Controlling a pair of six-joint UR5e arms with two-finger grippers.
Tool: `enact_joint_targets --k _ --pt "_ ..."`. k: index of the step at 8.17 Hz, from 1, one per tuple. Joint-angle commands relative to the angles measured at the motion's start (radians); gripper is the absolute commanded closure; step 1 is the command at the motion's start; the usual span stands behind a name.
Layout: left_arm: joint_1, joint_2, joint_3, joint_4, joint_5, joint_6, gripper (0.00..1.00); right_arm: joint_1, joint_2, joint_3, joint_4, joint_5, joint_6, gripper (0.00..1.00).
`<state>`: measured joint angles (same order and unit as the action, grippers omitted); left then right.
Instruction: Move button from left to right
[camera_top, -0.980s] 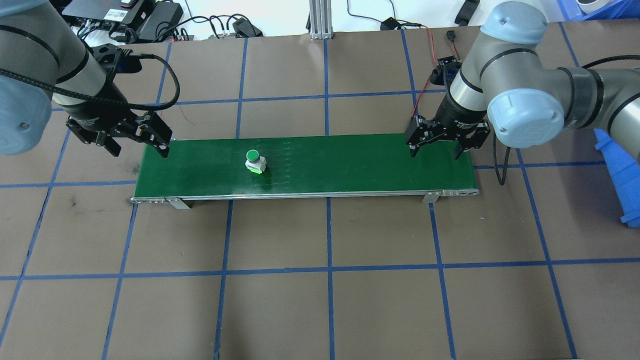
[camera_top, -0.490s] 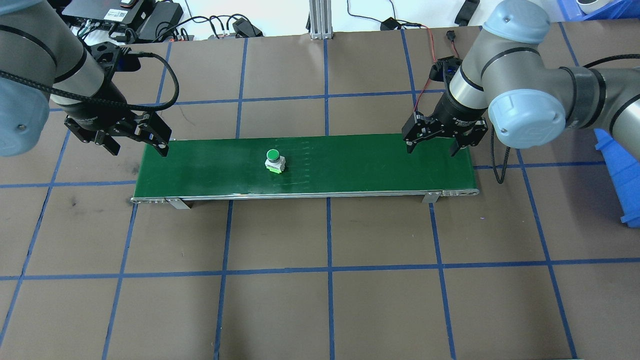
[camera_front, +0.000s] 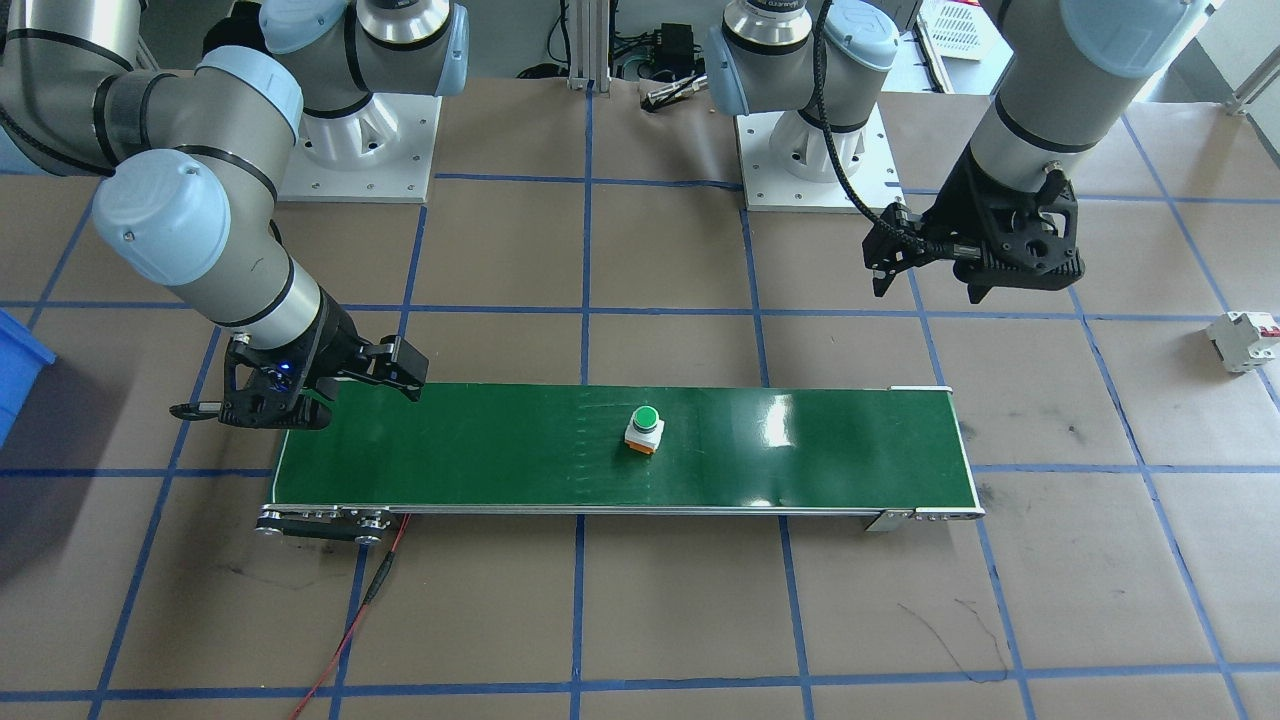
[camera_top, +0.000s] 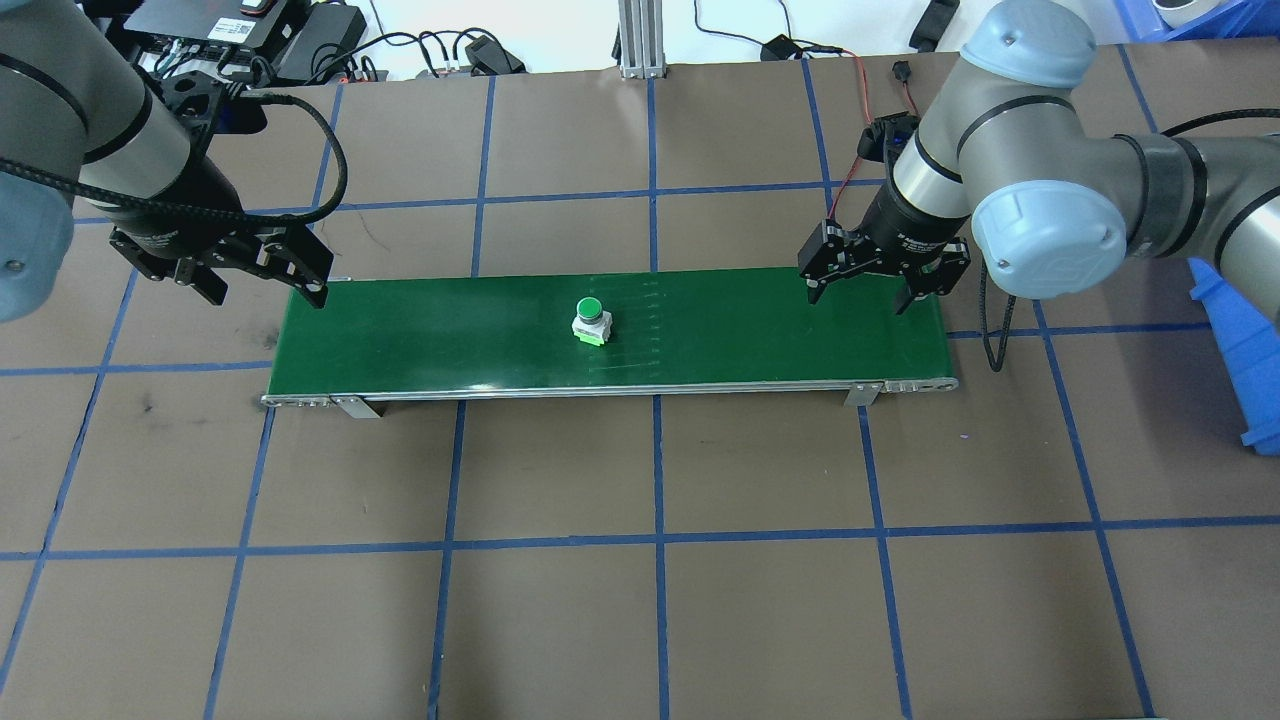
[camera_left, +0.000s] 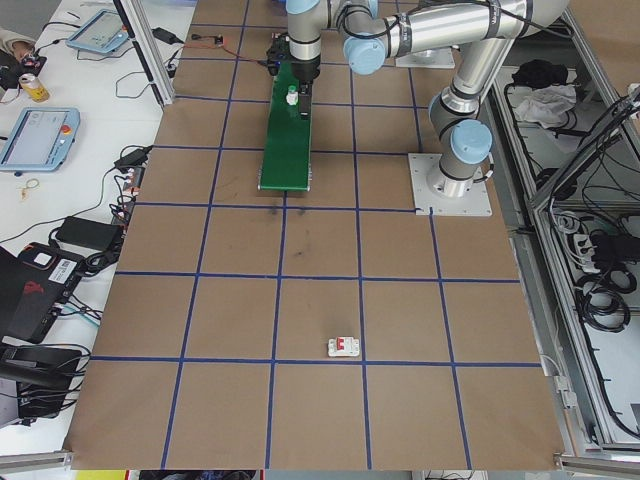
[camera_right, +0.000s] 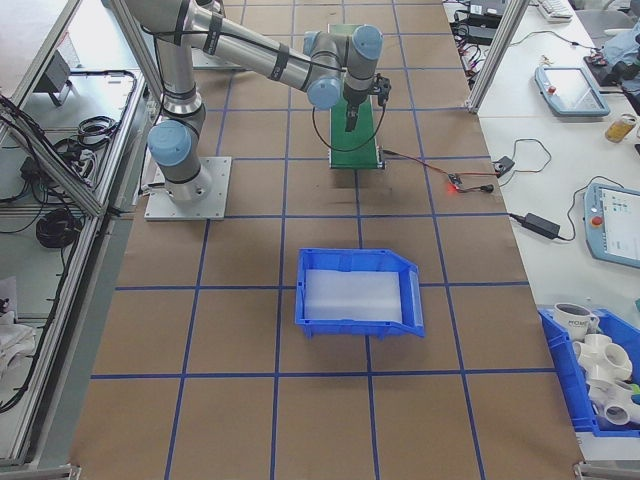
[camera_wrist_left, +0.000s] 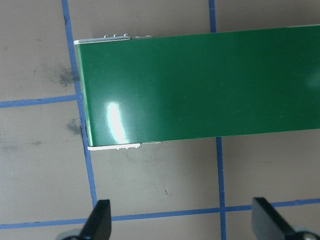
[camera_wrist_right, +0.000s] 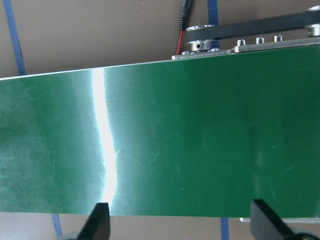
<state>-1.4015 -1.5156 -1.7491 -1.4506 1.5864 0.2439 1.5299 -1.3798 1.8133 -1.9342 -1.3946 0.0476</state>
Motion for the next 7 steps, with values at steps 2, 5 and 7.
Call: enact_joint_targets --k 2,5,7 --pt "0.001 0.015 -0.006 0.004 0.000 0.000 0.00 0.003 0.001 0.000 0.000 0.000 0.012 0.00" --pt "0.001 0.012 -0.010 0.006 0.001 0.000 0.00 0.004 0.008 -0.003 -0.005 0.002 0.017 0.00" --pt "0.001 -0.007 -0.012 0.013 0.000 0.000 0.00 0.006 0.007 -0.006 -0.005 0.008 0.037 0.00"
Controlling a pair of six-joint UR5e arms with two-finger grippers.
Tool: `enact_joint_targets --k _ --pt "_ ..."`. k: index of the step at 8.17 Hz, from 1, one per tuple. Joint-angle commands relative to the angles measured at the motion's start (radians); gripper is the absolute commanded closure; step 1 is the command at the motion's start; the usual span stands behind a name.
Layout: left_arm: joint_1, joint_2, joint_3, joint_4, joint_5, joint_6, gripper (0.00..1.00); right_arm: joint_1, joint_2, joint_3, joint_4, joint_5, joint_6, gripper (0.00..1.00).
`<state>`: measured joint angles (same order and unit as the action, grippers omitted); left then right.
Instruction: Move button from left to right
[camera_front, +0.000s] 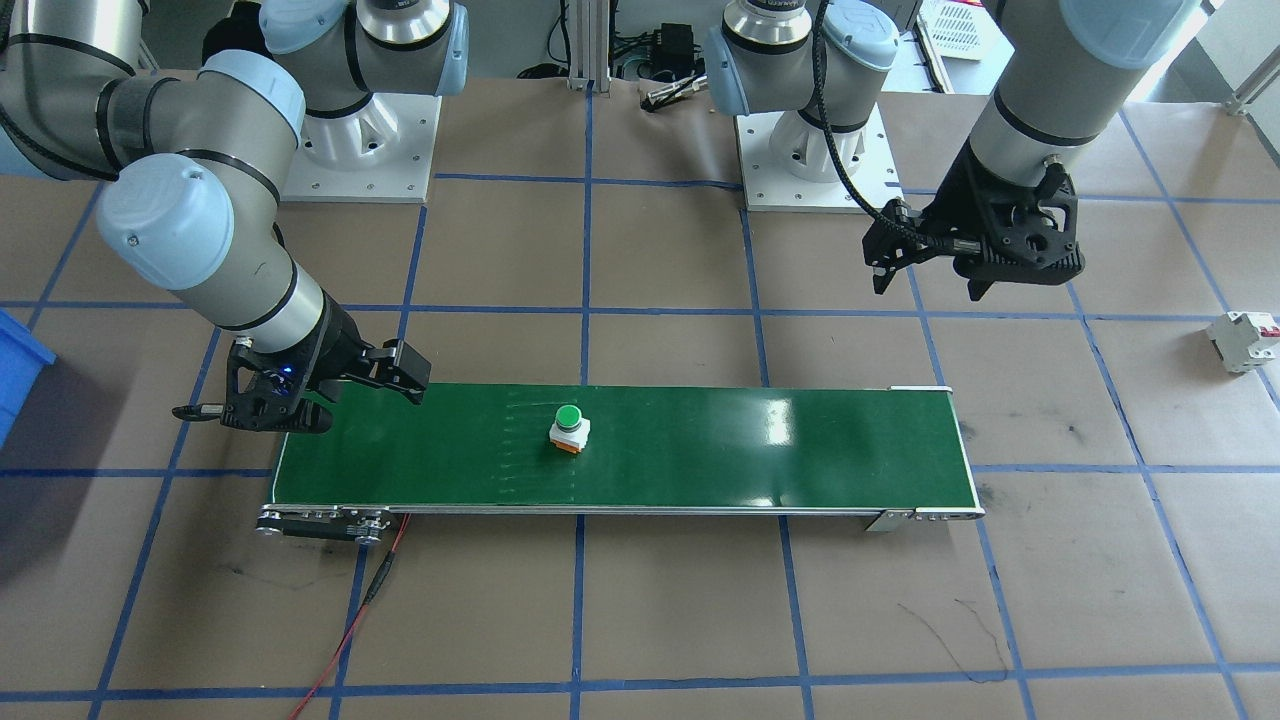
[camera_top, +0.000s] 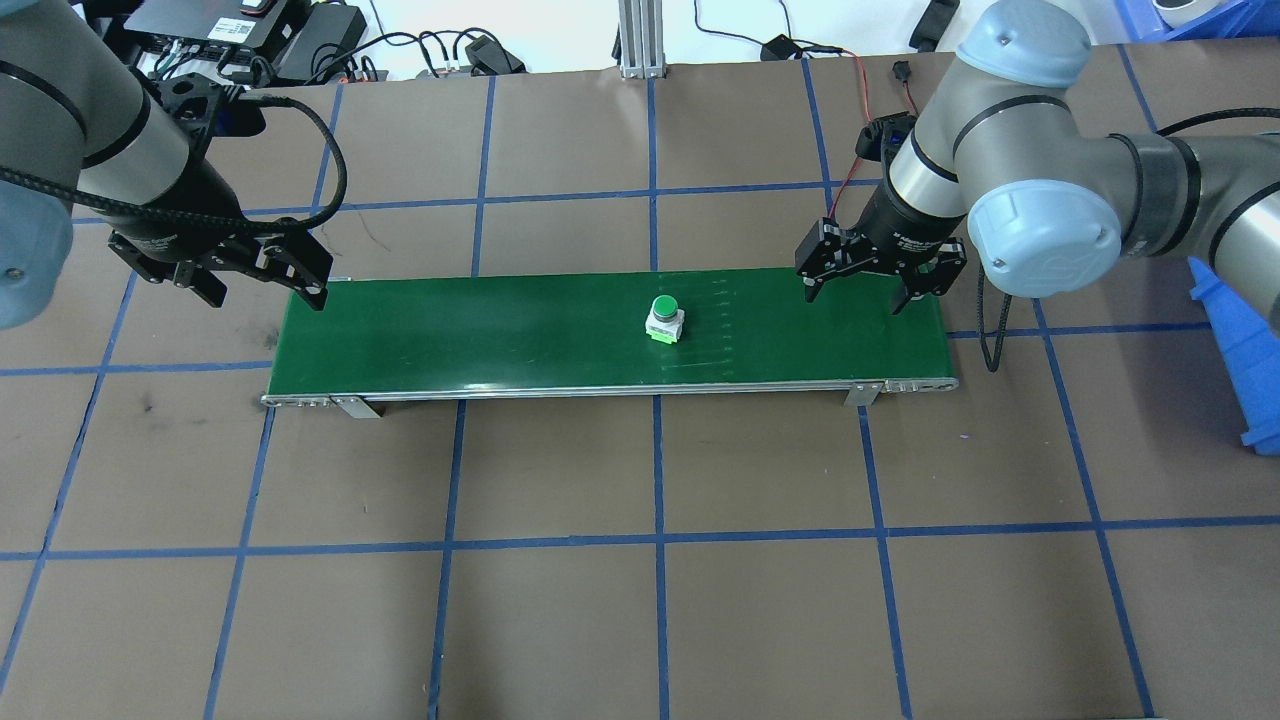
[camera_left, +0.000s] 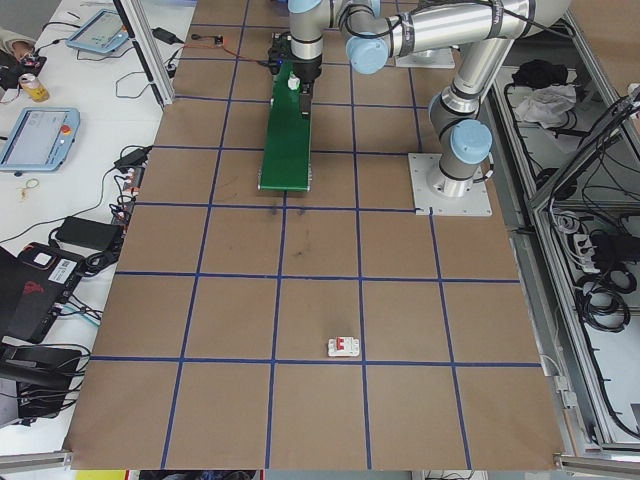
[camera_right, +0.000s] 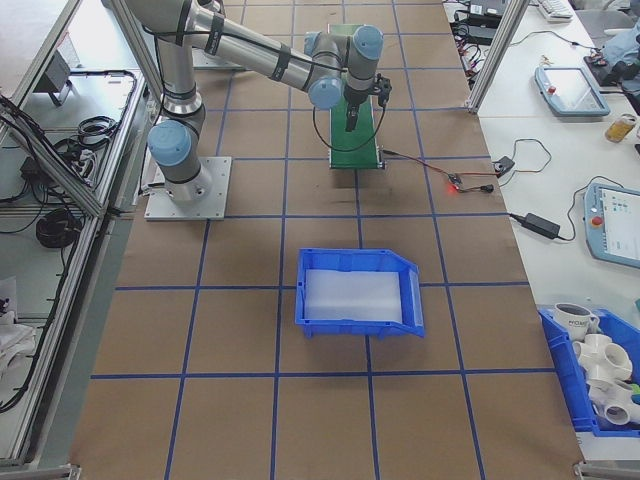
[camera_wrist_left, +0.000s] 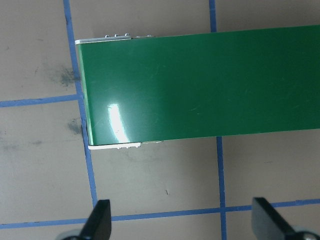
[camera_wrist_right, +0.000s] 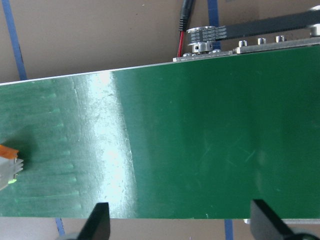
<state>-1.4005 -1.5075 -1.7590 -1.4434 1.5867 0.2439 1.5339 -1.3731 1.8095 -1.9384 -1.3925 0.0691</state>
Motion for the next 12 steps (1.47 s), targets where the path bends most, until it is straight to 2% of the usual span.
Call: enact_joint_targets --k 1,5,10,11,12 --pt "0.000 -0.016 -0.002 0.026 -0.001 0.000 0.00 0.002 0.000 -0.002 -0.011 0.038 0.026 0.00" --pt "0.000 0.003 -0.002 0.038 0.001 0.000 0.00 0.070 0.032 -0.002 -0.059 0.044 0.145 0.01" --pt "0.002 -0.008 -0.004 0.040 -0.001 -0.003 0.00 0.074 0.089 -0.006 -0.065 0.052 0.150 0.01" --pt "0.002 -0.011 -0.004 0.040 -0.001 -0.003 0.00 0.074 0.104 -0.012 -0.068 0.043 0.146 0.08" --pt "0.002 -0.016 -0.005 0.040 -0.001 -0.006 0.00 0.072 0.124 -0.015 -0.073 0.032 0.135 0.39"
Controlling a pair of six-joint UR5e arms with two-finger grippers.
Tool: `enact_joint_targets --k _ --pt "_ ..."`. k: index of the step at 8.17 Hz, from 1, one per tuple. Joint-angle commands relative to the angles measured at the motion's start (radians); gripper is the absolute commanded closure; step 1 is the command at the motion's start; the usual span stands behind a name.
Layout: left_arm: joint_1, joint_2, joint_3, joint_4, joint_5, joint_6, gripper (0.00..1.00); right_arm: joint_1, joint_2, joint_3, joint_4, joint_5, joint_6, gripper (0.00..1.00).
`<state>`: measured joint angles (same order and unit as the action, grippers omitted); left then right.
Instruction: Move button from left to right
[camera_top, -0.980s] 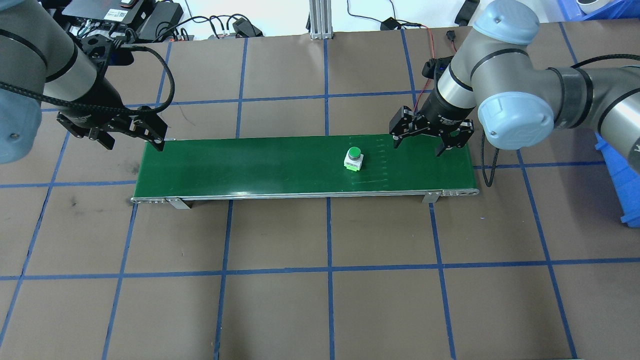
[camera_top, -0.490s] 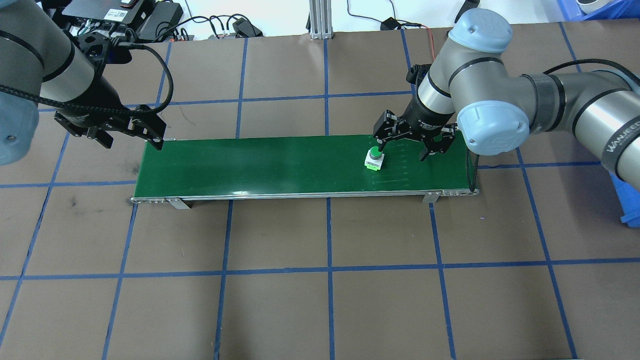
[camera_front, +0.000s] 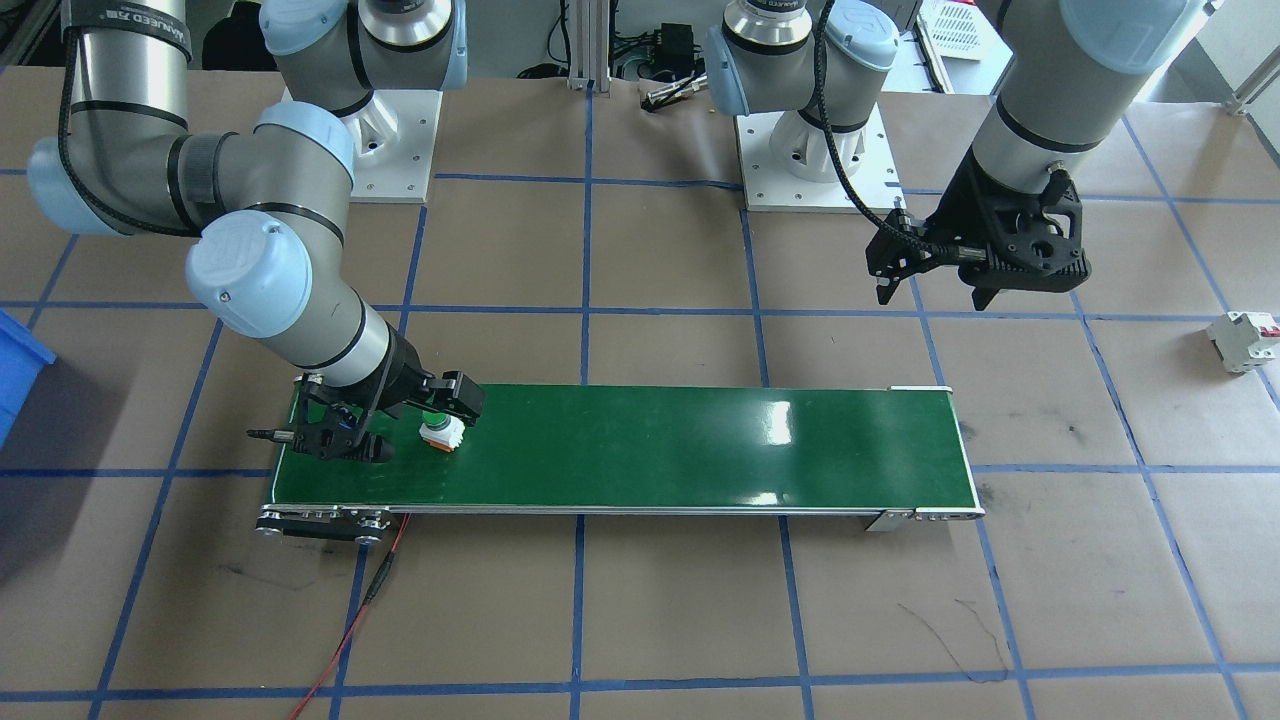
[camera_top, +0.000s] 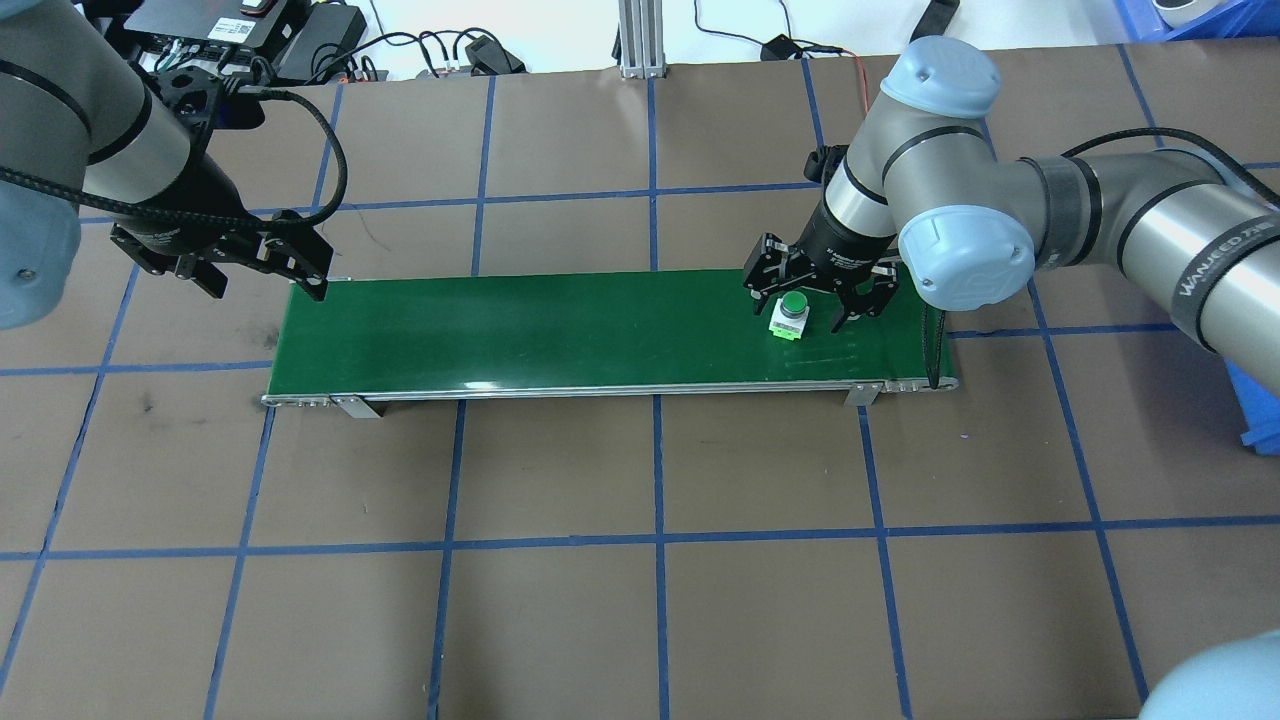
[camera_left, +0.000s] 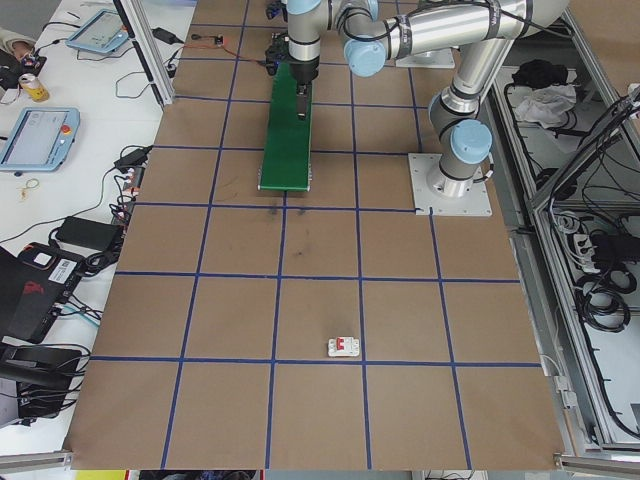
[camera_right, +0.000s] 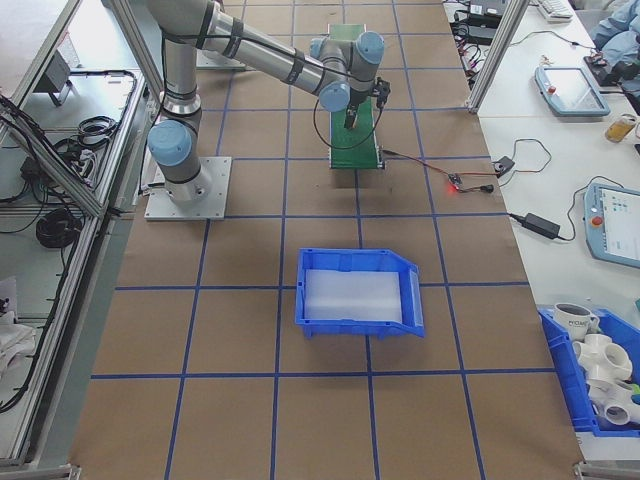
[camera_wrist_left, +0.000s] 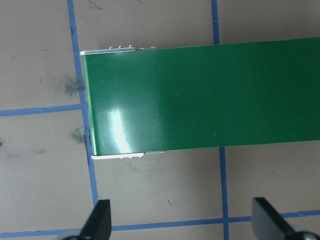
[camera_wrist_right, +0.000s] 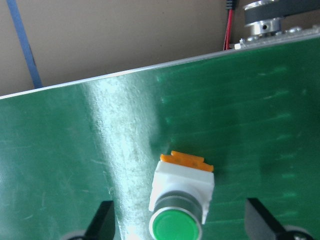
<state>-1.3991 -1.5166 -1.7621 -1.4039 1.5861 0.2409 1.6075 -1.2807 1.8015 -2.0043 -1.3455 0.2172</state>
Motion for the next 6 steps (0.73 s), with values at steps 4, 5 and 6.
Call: enact_joint_targets --k 4,5,6 --pt "0.000 -0.011 -0.003 0.022 0.003 -0.008 0.00 -0.101 0.046 -0.074 0.001 -0.156 -0.227 1.00" --pt "-0.001 -0.011 -0.005 0.020 0.003 -0.008 0.00 -0.160 0.031 -0.106 0.037 -0.181 -0.284 1.00" --pt "-0.001 -0.011 -0.008 0.017 0.003 -0.006 0.00 -0.214 0.018 -0.161 0.092 -0.217 -0.441 1.00"
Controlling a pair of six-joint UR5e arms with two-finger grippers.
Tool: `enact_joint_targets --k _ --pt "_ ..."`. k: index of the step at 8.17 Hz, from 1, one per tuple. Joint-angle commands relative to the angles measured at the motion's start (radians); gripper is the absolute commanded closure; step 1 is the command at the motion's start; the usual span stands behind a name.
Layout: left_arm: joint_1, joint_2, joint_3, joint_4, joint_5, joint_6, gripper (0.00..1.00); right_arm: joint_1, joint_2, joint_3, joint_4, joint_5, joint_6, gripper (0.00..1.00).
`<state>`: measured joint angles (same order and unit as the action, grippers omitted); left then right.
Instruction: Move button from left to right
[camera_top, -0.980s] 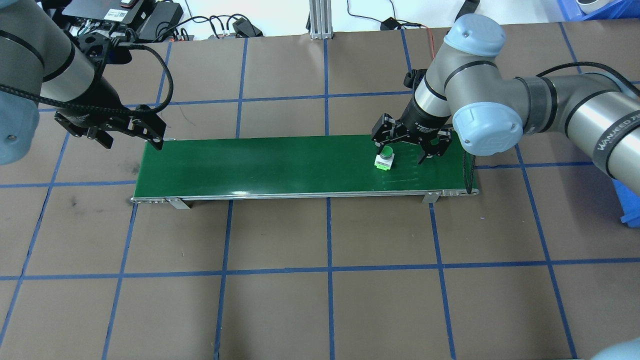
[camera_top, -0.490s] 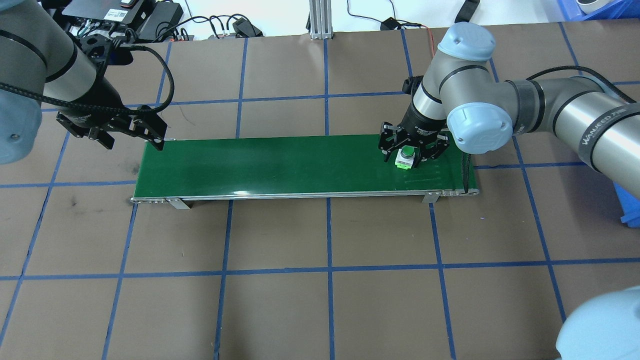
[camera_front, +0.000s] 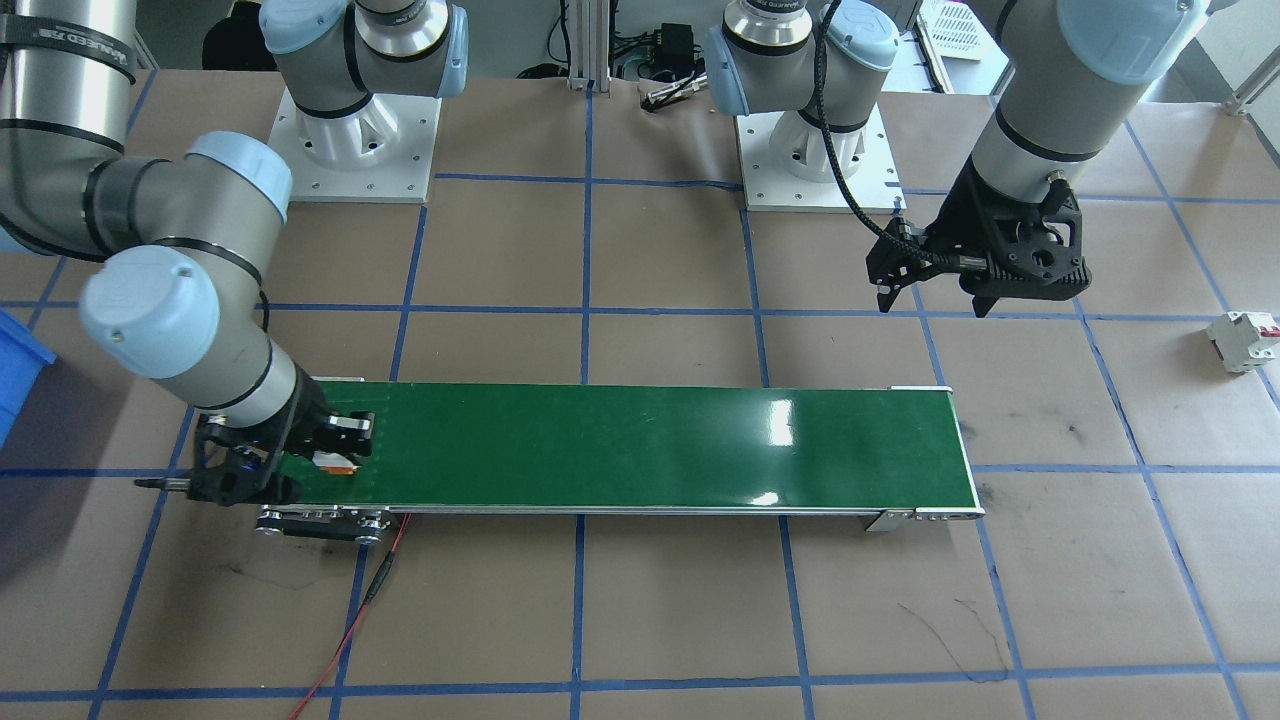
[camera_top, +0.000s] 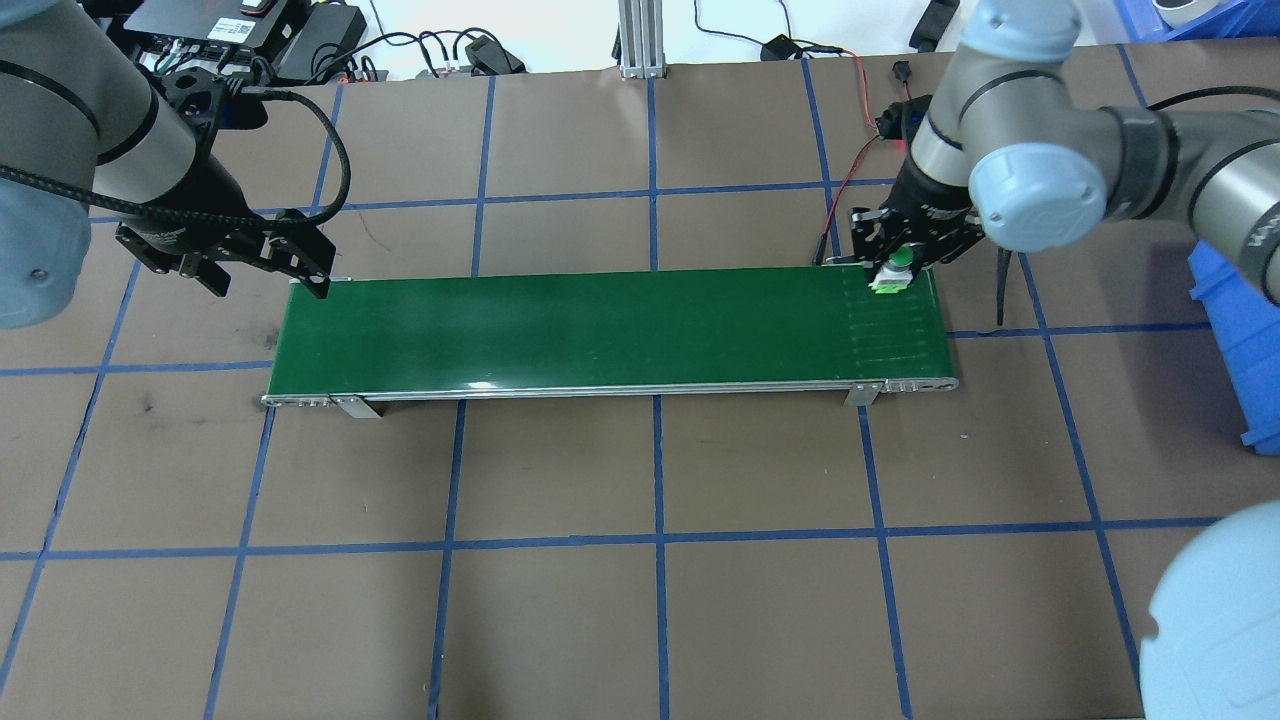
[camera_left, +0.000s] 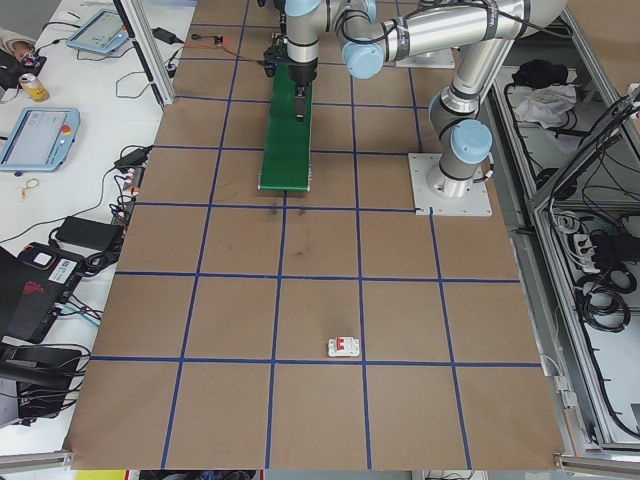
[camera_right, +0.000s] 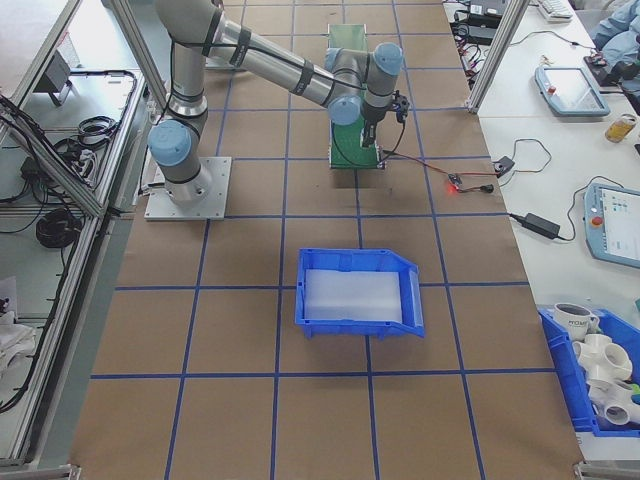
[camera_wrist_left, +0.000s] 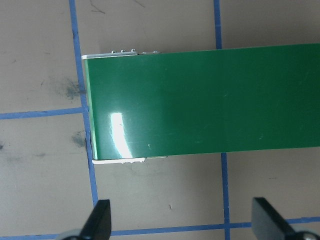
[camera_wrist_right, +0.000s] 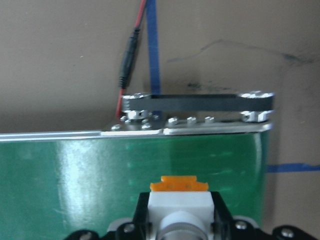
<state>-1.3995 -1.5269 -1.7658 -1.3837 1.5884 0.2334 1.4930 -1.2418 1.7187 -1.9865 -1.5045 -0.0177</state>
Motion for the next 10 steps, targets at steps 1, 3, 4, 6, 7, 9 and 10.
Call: enact_joint_targets --k 1,3,4,6,7,9,10 --pt "0.001 -0.001 -0.014 0.003 -0.002 0.004 0.00 -0.179 -0.039 -0.120 0.133 -0.127 -0.311 1.00" --pt "-0.001 0.001 -0.023 0.005 -0.002 0.004 0.00 -0.369 -0.074 -0.133 0.150 -0.146 -0.608 1.00" --pt "0.001 0.001 -0.021 0.005 -0.002 0.007 0.00 -0.473 -0.093 -0.134 0.155 -0.143 -0.737 1.00" --pt "0.001 0.010 -0.018 0.005 0.001 0.009 0.00 -0.658 -0.107 -0.136 0.140 -0.141 -1.050 1.00" --pt "-0.001 0.017 -0.012 -0.017 0.002 0.007 0.00 -0.722 -0.091 -0.133 0.070 -0.143 -1.173 1.00" --pt "-0.012 0.010 -0.009 -0.055 -0.001 -0.003 0.00 -0.805 0.020 -0.131 -0.102 -0.110 -1.353 1.00" --pt "-0.012 0.002 -0.009 -0.049 -0.002 -0.003 0.00 -0.813 0.068 -0.120 -0.136 -0.074 -1.361 1.00"
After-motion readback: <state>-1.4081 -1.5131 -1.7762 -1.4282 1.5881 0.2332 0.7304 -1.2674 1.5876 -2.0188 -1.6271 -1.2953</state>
